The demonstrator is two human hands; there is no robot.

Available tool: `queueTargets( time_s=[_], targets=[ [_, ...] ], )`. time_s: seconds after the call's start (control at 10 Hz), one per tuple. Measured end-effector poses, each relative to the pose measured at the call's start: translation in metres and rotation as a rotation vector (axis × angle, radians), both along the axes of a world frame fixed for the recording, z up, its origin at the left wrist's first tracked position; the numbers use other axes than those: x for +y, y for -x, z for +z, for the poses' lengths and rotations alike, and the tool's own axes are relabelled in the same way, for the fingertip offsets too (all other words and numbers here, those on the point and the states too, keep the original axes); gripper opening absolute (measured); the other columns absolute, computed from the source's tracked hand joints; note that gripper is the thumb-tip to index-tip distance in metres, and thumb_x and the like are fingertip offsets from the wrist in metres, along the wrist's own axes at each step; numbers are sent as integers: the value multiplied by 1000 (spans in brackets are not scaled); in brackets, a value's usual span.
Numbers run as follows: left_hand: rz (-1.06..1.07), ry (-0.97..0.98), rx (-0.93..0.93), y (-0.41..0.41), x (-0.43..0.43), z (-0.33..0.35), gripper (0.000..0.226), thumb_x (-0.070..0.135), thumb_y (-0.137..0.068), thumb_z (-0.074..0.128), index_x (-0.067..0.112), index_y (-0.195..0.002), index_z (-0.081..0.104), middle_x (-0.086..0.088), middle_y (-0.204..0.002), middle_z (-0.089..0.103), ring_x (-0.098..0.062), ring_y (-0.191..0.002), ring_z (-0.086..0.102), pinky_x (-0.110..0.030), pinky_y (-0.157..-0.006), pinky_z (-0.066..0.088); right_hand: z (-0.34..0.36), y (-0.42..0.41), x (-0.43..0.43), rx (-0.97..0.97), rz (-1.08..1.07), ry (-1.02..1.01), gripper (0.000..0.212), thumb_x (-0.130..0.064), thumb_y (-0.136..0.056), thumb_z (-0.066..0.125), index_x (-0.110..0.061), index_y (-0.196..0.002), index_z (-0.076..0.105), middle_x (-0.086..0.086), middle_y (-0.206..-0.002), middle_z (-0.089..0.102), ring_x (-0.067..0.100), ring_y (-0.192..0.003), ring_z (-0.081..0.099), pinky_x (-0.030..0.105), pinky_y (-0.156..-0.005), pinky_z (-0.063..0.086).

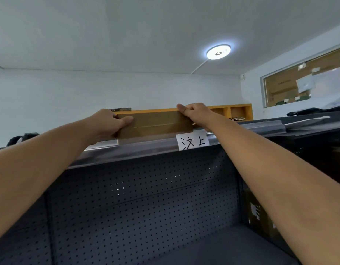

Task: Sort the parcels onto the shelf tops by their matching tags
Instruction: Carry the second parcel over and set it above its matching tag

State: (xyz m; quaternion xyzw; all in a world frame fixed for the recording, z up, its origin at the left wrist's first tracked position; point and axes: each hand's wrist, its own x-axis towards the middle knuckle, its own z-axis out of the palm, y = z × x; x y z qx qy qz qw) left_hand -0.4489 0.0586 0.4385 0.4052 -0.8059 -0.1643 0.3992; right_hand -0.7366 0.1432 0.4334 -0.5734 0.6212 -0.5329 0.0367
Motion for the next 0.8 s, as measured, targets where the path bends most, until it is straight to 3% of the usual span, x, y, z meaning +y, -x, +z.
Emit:
queueTargets(
  time_s=[0.1,0.2,0.3,0.4,0.5,0.6,0.7,0.8],
  targets=[
    [6,10,24,0,2,-1,49,51,-99,65,4,-86,63,-12,-86,62,-21,-69,56,-32,-66,45,2,-5,0,100,-92,15,50,-60,-103,52,-15,-80,50,4,-75,43,22,-73,45,36,-70,40],
    [35,40,5,-1,4,-1,53,54,-100,62,2,-94,66,-10,-85,62,-21,-71,57,-34,-67,44,4,-15,5,148,-154,-23,53,-56,-107,48,-7,-93,62,8,-85,56,26,-83,56,38,-76,44],
    [60,69,-13,-1,7,-3,54,55,-100,60,2,-97,67,-11,-90,66,-24,-79,61,-35,-74,47,5,-21,6,213,-227,-26,59,-50,-108,46,2,-119,69,22,-113,71,38,-107,67,42,-85,50],
    [64,123,20,-1,16,-5,37,42,-102,61,5,-102,67,-11,-92,65,-19,-75,58,-30,-64,46,7,-27,10,291,-323,3,55,-53,-105,50,-5,-122,71,19,-126,73,37,-117,66,48,-99,53],
    [91,273,44,-6,38,-7,48,28,-103,58,8,-146,55,-8,-114,66,-22,-96,63,-27,-73,43,6,-37,19,443,-447,55,55,-58,-102,46,-15,-127,70,12,-136,68,36,-127,58,53,-106,49],
    [117,492,87,-15,57,-13,53,31,-100,58,17,-151,50,-6,-148,57,-26,-128,58,-34,-88,43,0,-55,34,564,-472,154,50,-51,-105,45,-17,-134,67,12,-140,66,35,-131,56,53,-108,47],
    [105,661,91,-26,75,-24,47,31,-99,57,17,-144,52,-3,-145,58,-26,-130,55,-41,-101,46,-11,-75,48,599,-422,253,42,-43,-105,48,-16,-131,68,10,-134,68,31,-126,58,51,-105,49],
    [91,753,155,-40,90,-40,47,30,-97,57,17,-142,53,-2,-143,58,-26,-131,53,-41,-102,45,-34,-108,61,640,-372,411,34,-38,-104,51,-15,-122,68,6,-121,69,26,-114,59,44,-96,52]
  ],
)
